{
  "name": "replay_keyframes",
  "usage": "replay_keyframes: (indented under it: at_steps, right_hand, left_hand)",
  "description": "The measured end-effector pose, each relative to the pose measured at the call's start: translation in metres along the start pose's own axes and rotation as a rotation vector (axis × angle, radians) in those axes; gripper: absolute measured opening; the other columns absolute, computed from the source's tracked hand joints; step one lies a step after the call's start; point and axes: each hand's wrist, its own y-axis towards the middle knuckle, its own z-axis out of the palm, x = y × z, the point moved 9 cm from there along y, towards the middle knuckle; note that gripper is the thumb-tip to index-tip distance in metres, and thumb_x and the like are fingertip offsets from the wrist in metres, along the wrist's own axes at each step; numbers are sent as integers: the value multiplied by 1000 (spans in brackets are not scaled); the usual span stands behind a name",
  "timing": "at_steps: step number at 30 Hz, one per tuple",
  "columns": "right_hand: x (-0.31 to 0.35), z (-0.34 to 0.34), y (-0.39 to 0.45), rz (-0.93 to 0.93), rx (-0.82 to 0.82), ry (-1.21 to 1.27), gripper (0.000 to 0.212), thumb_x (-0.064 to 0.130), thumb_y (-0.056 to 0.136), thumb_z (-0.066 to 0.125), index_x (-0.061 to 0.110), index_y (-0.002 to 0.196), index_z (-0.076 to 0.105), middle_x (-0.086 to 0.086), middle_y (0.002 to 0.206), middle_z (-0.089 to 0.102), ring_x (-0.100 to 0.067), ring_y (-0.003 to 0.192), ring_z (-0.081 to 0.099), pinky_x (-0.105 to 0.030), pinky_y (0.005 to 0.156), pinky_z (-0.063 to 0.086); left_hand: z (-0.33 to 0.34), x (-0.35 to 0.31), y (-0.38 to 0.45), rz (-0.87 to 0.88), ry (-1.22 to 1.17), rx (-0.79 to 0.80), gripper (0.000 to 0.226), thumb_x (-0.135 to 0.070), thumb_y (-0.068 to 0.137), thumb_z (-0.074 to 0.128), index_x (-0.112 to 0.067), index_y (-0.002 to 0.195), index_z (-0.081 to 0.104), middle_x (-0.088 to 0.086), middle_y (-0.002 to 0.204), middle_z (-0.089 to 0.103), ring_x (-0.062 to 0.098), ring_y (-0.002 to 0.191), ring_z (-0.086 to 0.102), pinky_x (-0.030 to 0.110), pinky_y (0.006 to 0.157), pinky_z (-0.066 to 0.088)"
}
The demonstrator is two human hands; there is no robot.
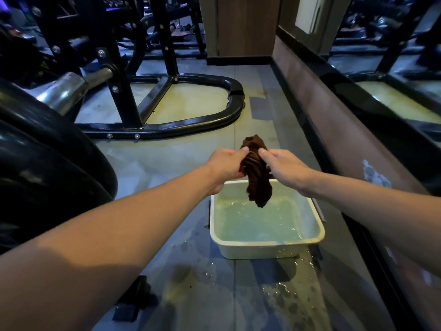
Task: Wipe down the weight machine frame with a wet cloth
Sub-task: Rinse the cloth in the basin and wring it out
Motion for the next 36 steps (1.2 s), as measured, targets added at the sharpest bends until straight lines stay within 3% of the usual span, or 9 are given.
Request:
replay_keyframes:
  at_steps: [5,9,13,20,23,26,29,32,36]
  right_hand:
    - [1,-12,3,-30,-76,37,42,46,108,47,14,104,75,-8,101,75,-23,105,68,-42,101,52]
    - [2,-4,1,108,101,433,45,54,101,52,14,105,71,0,88,73,-19,98,63,-38,99,48]
    - [-4,3,0,130,208,469,46,51,102,55,12,123,68,-7,109,69,-24,108,61,-42,103,47]
    - [-17,-42,19,18,-248,251,46,50,104,52,17,134,63,-3,117,72,-25,113,66,-44,100,55]
    - [7,-48,11,-118,-309,74,40,48,107,48,20,132,65,1,115,69,-17,109,62,-29,91,52]
    - [23,-48,6,-193,-278,87,37,46,108,46,24,133,63,7,116,67,-13,112,61,-26,91,51]
    - [27,-52,3,-200,-308,48,35,48,108,44,28,130,61,13,112,65,-4,105,59,-14,78,46]
    - [22,-53,1,-105,-304,133,39,54,104,51,24,124,67,6,109,70,-10,101,65,-17,73,50]
    - [-10,-26,0,284,32,487,50,51,91,72,16,127,68,-12,118,75,-34,111,70,-43,95,58]
  left_hand:
    - [0,-16,-2,157,241,-142,40,-34,110,44,-11,92,71,11,91,70,26,91,66,48,96,56]
    - [-1,-17,6,167,173,-139,41,-37,109,41,-8,98,68,17,95,69,36,99,67,55,99,54]
    - [-6,-16,7,150,212,-121,44,-32,110,41,-7,85,66,8,76,56,22,77,55,48,91,55]
    - [-39,-18,8,130,134,-316,38,-32,113,28,-11,99,56,1,83,50,16,84,49,31,78,44]
    - [-32,-20,9,85,75,-260,51,-41,112,27,-3,118,59,9,102,64,19,104,57,30,94,37]
    - [-24,-19,10,79,51,-155,50,-53,104,50,-7,120,64,11,114,72,23,111,64,31,92,48]
    - [-27,-16,16,73,50,-127,27,-35,100,66,-22,118,51,10,119,66,28,111,65,42,95,56]
    - [-25,-15,15,53,13,-90,5,-28,106,55,-26,109,51,12,113,67,25,101,67,38,82,56]
    - [-28,-12,10,31,-31,-101,29,-31,109,47,-13,132,51,9,107,66,20,96,65,33,79,53]
